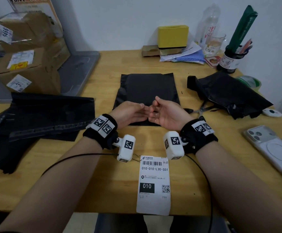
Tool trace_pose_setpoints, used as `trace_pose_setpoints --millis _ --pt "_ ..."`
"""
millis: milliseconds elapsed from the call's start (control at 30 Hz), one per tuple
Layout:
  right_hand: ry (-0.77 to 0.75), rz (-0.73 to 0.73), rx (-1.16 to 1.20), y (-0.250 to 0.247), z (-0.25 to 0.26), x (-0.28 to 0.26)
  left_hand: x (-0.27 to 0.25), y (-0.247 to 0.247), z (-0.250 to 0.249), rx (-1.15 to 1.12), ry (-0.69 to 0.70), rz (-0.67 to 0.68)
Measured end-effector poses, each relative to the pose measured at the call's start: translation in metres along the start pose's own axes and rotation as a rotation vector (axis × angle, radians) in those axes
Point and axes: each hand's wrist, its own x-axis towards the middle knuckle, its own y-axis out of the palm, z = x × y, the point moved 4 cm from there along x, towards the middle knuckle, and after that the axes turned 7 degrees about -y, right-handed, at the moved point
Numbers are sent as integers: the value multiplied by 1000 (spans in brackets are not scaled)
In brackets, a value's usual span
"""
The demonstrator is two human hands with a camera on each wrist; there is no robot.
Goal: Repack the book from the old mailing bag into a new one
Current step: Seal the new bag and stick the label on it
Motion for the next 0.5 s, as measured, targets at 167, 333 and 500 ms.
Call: trace_pose_setpoints --millis 167,333,500 --pt "16 -29 -95 -2 -3 0 -3 -3 1 11 15 -47" --pt "48 -26 -63 -4 -5 -1 -7 -18 4 -68 -3 -195" --pt "78 -19 -26 -3 -4 -5 -19 -38 5 -102 -17 -280"
